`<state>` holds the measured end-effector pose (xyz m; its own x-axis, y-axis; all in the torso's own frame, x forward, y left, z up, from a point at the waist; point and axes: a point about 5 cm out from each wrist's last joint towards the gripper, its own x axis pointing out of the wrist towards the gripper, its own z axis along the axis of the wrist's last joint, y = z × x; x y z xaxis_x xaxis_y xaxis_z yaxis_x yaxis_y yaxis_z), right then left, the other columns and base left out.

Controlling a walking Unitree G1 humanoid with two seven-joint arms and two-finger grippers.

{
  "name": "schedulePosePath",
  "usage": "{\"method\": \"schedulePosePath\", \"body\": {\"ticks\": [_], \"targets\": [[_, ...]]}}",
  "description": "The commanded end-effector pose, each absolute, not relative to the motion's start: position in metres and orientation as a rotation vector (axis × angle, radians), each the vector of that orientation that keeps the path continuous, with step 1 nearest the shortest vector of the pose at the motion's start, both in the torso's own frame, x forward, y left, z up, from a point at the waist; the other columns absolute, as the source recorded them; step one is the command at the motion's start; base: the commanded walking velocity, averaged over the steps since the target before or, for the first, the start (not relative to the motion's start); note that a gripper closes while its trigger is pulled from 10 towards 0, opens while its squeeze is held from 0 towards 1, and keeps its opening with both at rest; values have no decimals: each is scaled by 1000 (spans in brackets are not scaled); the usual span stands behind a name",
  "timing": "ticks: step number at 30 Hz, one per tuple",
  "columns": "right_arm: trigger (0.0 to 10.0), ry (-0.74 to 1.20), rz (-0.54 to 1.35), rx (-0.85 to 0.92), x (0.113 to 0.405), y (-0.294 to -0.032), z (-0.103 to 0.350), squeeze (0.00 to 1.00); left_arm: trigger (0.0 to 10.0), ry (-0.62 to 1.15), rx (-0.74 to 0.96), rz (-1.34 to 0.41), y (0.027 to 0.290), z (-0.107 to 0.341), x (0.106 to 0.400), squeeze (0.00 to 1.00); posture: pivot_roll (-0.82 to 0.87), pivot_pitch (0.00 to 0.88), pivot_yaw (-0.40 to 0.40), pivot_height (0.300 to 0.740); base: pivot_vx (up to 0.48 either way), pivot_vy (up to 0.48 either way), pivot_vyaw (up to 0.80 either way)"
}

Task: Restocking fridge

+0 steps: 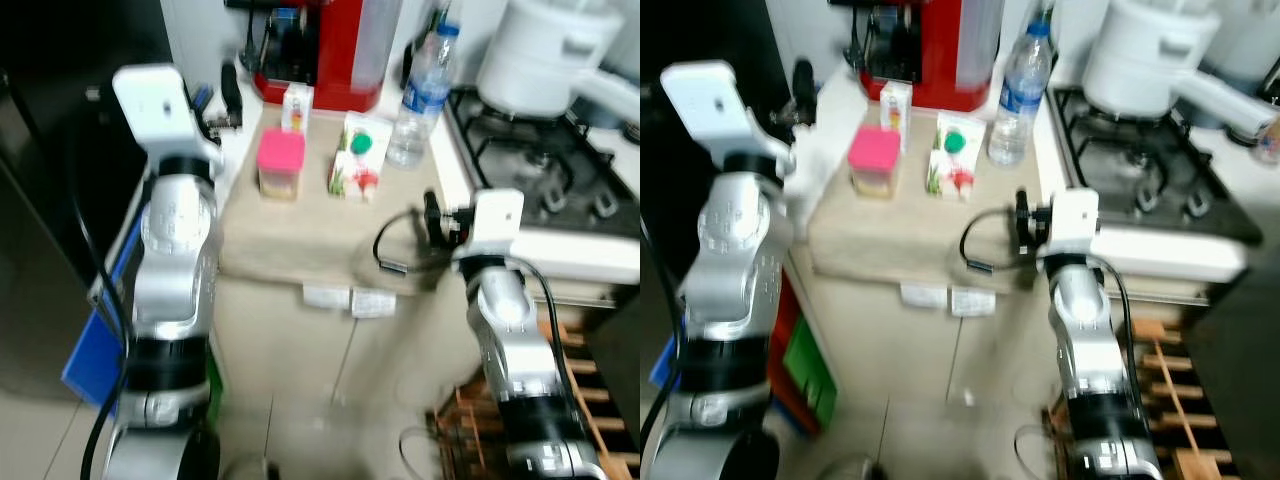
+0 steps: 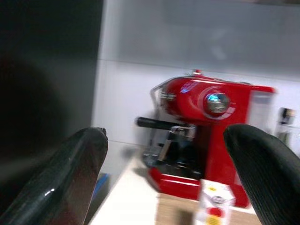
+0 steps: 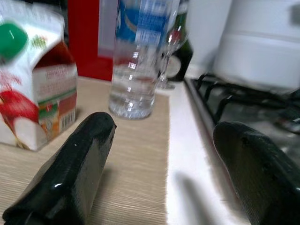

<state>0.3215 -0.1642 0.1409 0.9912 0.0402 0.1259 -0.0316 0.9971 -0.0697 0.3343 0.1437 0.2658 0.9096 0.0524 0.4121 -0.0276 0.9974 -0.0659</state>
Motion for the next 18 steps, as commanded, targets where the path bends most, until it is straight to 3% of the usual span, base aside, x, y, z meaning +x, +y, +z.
{"method": "schedulePosePath", "body": {"ticks": [1, 8, 18], "targets": [[10000, -135, 23, -63, 322, -168, 146, 0, 10000, -370, -85, -5, 139, 263, 340, 0, -38, 0, -47, 740, 0, 0, 0], [10000, -128, -3, -39, 311, -170, 147, 0, 10000, -94, -62, -90, 139, 220, 363, 0, -72, 0, -17, 740, 0, 0, 0], [10000, -122, -14, -34, 290, -173, 155, 0, 10000, 26, -20, -50, 150, 207, 364, 0, -112, 53, 3, 740, 0, 0, 0]]}}
